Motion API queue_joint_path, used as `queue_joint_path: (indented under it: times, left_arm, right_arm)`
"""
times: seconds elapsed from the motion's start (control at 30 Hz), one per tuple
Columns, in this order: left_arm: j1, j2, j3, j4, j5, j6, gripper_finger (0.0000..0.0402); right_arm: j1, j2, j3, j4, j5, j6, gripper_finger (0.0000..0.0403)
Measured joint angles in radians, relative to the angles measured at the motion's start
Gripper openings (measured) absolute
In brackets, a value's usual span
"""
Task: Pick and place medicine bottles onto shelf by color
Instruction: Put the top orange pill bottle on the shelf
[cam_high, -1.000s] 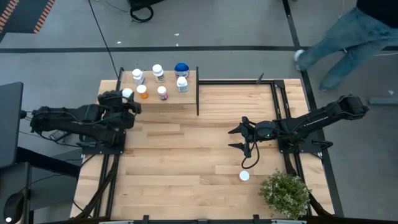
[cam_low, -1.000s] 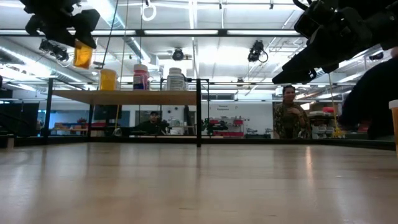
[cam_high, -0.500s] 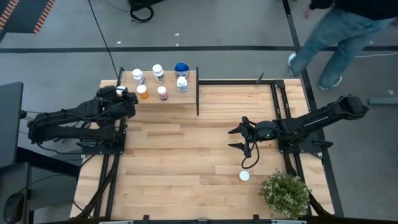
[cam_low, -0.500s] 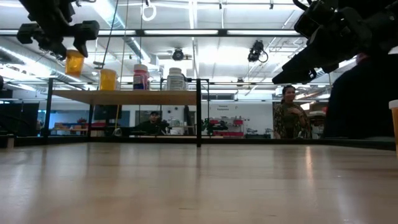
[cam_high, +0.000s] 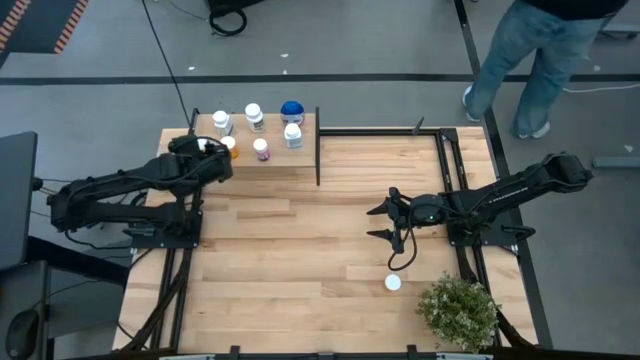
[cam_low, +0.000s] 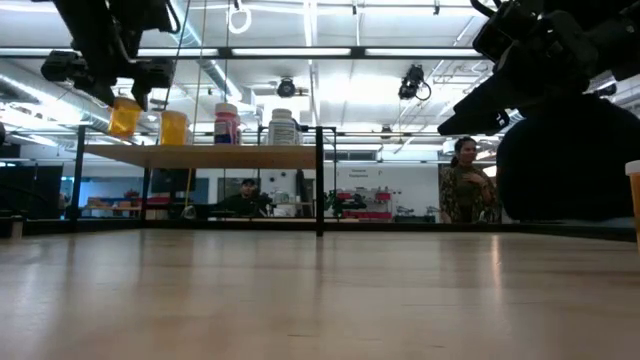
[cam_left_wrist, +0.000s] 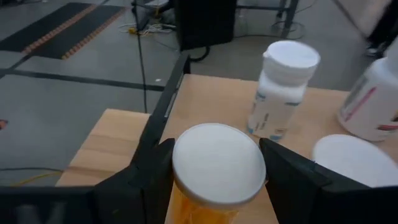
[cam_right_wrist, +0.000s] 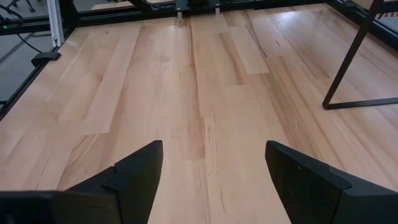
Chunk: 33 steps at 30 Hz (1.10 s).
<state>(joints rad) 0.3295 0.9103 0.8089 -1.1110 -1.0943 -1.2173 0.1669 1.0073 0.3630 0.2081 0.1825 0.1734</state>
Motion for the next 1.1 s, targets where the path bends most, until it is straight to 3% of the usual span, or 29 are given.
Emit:
queue_joint_path:
  times: [0.33, 0.57, 0.87, 1.1]
  left_arm:
    - [0.046, 0.091, 0.000, 0.042, 0.030, 0.002, 0.0235]
    - [0.051, 0.090, 0.000, 0.039, 0.034, 0.026, 0.0225]
    - [0.051, 0.090, -0.001, 0.036, 0.043, 0.036, 0.0255]
    - [0.051, 0.091, -0.001, 0.043, 0.018, 0.045, 0.0255]
  right_arm:
    - [0.000, 0.000, 0.000, -0.002, 0.000, 0.000, 0.0292]
    - [0.000, 0.000, 0.000, -0.005, 0.000, 0.000, 0.0292]
    - [0.000, 0.000, 0.000, -0.005, 0.000, 0.001, 0.0292]
    - [0.000, 0.000, 0.000, -0.005, 0.000, 0.002, 0.0292]
